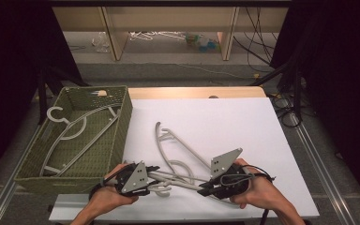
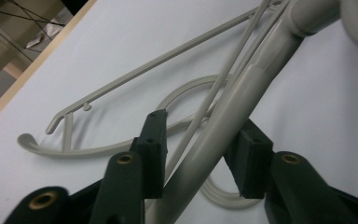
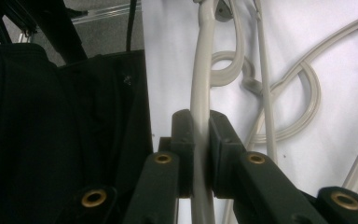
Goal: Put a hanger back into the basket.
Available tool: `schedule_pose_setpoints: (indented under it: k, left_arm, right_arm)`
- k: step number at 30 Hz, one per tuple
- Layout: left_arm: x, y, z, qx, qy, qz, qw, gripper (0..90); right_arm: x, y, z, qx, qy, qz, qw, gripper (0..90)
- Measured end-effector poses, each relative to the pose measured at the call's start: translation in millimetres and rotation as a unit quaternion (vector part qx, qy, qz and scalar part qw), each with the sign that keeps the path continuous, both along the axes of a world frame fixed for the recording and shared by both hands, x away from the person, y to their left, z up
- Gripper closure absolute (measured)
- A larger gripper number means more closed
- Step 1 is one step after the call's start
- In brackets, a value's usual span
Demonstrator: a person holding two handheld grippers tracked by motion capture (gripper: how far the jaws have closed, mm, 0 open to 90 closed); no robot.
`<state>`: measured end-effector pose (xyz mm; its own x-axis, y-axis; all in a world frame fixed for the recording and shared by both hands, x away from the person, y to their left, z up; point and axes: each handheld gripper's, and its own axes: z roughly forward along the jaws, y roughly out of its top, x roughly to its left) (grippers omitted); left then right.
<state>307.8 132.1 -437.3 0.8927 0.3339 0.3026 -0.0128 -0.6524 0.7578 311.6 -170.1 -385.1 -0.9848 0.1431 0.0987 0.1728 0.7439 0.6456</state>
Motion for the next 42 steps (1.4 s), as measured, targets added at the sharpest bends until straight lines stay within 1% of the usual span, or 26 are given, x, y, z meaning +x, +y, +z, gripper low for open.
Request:
schedule_pose_setpoints:
  k: [3,6,11,12,16,18,19,20,21,22,23,24,25,27,28,29,31,32,33,34,35,37,38,39,41,42]
  left_arm:
    - [-1.9,-1.0,6.1,0.012,0.003,-0.009,0.9999,64.7]
    - [-6.1,-3.2,10.4,0.027,0.002,-0.016,0.9995,67.9]
    - [-8.5,-6.5,14.4,0.035,0.015,-0.017,0.9991,70.1]
    - [-8.7,-7.1,15.0,0.033,0.019,-0.016,0.9991,70.3]
    - [-8.0,-8.8,17.3,0.036,0.022,-0.010,0.9991,71.3]
    - [-6.7,-9.6,18.4,0.034,0.023,-0.006,0.9992,71.9]
    - [-5.3,-10.3,18.8,0.031,0.026,-0.005,0.9992,72.1]
    - [-4.2,-10.9,20.1,0.033,0.026,-0.004,0.9991,72.3]
    - [-3.0,-12.1,20.6,0.027,0.029,-0.007,0.9992,72.9]
    - [-1.7,-13.2,21.6,0.023,0.033,-0.012,0.9991,73.9]
    - [-1.1,-14.4,22.2,0.019,0.035,-0.014,0.9991,75.3]
    - [-0.3,-16.8,23.0,0.017,0.035,-0.015,0.9991,76.3]
    - [0.2,-18.9,23.6,0.021,0.034,-0.014,0.9991,76.6]
    - [1.7,-22.1,24.3,0.020,0.043,-0.013,0.9988,77.1]
    - [2.6,-23.1,25.0,0.015,0.053,-0.010,0.9984,77.5]
    - [3.2,-23.7,25.6,0.014,0.057,-0.009,0.9982,77.9]
    - [2.7,-24.5,26.4,0.007,0.064,0.003,0.9979,78.3]
    - [3.3,-23.6,27.4,0.006,0.073,0.008,0.9973,78.6]
    - [4.0,-22.2,27.5,-0.001,0.079,0.014,0.9968,78.7]
    - [4.7,-20.6,27.3,-0.011,0.087,0.025,0.9958,78.7]
    - [6.9,-17.3,28.0,-0.011,0.091,0.032,0.9953,78.9]
    - [11.2,-10.3,28.4,-0.014,0.097,0.049,0.9940,78.8]
    - [12.7,-6.6,28.7,-0.014,0.098,0.059,0.9933,78.8]
    - [13.8,-3.4,29.0,-0.022,0.106,0.068,0.9918,78.8]
    - [15.9,2.4,30.8,-0.029,0.114,0.078,0.9899,78.8]
    - [16.6,4.9,31.7,-0.033,0.118,0.086,0.9888,78.8]
  right_arm:
    - [1.4,-2.5,0.0,0.006,-0.008,0.001,1.0000,82.2]
    - [4.1,-6.9,1.4,0.015,-0.004,-0.002,0.9999,80.2]
    - [8.8,-12.0,0.8,0.022,0.000,-0.016,0.9996,77.0]
    - [10.1,-13.3,0.9,0.026,0.002,-0.020,0.9995,76.0]
    - [14.5,-17.0,1.6,0.033,0.007,-0.045,0.9984,71.5]
    - [17.0,-18.9,1.9,0.040,0.007,-0.069,0.9968,67.7]
    - [17.9,-19.4,1.8,0.044,0.002,-0.080,0.9958,66.5]
    - [18.3,-19.8,2.4,0.044,0.003,-0.086,0.9953,65.4]
    - [18.6,-20.2,2.9,0.042,0.000,-0.094,0.9947,63.1]
    - [19.7,-19.9,2.1,0.042,-0.002,-0.102,0.9938,57.9]
    - [20.6,-20.2,2.2,0.039,-0.007,-0.120,0.9920,50.6]
    - [21.7,-20.3,2.0,0.038,-0.012,-0.140,0.9894,49.1]
    - [24.0,-21.8,2.3,0.036,-0.018,-0.156,0.9869,48.8]
    - [25.6,-24.4,3.2,0.044,-0.016,-0.163,0.9855,46.6]
    - [26.0,-25.5,4.2,0.050,-0.021,-0.171,0.9837,43.5]
    - [26.4,-26.5,5.6,0.058,-0.022,-0.184,0.9809,40.7]
    - [26.6,-28.4,9.0,0.065,-0.025,-0.203,0.9768,39.2]
    - [26.7,-29.5,11.0,0.070,-0.033,-0.207,0.9754,39.2]
    - [25.6,-30.7,13.8,0.074,-0.039,-0.217,0.9726,38.9]
    - [25.6,-31.4,15.4,0.079,-0.045,-0.219,0.9714,38.1]
    - [24.3,-32.1,17.9,0.082,-0.046,-0.227,0.9692,37.5]
    - [22.7,-33.4,22.4,0.096,-0.058,-0.237,0.9650,36.9]
    - [22.2,-34.2,24.7,0.102,-0.061,-0.239,0.9636,36.9]
    - [21.3,-34.4,26.2,0.105,-0.066,-0.243,0.9622,36.9]
    - [19.2,-34.1,26.6,0.106,-0.065,-0.241,0.9626,36.3]
    - [18.2,-33.6,25.8,0.107,-0.067,-0.243,0.9618,35.9]
